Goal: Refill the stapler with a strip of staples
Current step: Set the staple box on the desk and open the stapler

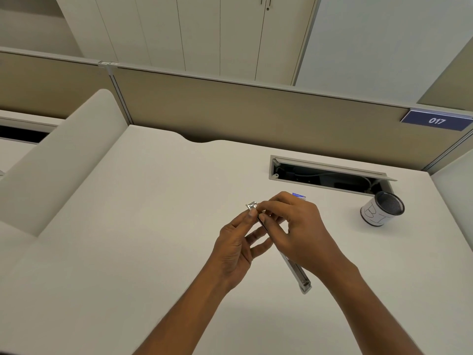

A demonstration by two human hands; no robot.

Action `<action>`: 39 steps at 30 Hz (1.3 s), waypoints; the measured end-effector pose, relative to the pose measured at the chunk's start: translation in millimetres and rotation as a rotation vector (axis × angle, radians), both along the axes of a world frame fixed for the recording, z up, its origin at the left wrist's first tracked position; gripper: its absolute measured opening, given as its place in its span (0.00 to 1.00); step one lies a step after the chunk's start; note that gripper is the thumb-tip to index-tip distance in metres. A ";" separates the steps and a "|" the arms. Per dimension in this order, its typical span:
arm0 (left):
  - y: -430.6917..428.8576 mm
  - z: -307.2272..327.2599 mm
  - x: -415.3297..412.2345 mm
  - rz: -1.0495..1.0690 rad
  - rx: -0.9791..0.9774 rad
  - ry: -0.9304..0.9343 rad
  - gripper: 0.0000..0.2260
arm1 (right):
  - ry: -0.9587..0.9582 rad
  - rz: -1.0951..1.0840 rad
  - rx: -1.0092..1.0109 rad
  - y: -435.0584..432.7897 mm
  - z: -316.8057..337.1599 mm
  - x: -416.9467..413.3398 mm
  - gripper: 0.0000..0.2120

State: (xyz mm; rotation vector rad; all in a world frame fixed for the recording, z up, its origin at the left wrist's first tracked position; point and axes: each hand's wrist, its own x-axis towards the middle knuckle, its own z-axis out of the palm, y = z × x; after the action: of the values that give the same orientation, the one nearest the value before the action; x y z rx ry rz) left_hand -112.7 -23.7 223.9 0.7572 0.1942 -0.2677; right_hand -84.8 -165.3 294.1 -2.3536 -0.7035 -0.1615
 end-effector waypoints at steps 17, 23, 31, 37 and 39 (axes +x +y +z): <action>5.3 1.9 3.1 -0.008 0.094 0.003 0.22 | 0.031 0.024 0.000 0.4 1.3 2.1 0.06; 5.0 1.3 4.3 0.030 0.074 0.072 0.17 | -0.011 -0.042 0.060 -2.3 -3.0 -2.1 0.05; 10.2 4.7 10.5 0.079 0.035 0.097 0.13 | -0.101 -0.117 0.228 -4.2 -11.4 -17.1 0.05; 13.5 7.5 14.7 0.086 0.013 0.093 0.12 | -0.193 -0.114 0.302 -9.9 -21.8 -27.8 0.05; 11.8 6.8 14.4 0.079 0.021 0.090 0.12 | -0.200 -0.131 0.328 -11.2 -25.0 -31.0 0.04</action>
State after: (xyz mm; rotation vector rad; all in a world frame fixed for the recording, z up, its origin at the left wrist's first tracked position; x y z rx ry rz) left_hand -98.3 -12.0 230.6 0.7572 0.3122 -0.2248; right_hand -115.7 -176.4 269.2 -2.0834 -0.5666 -0.5353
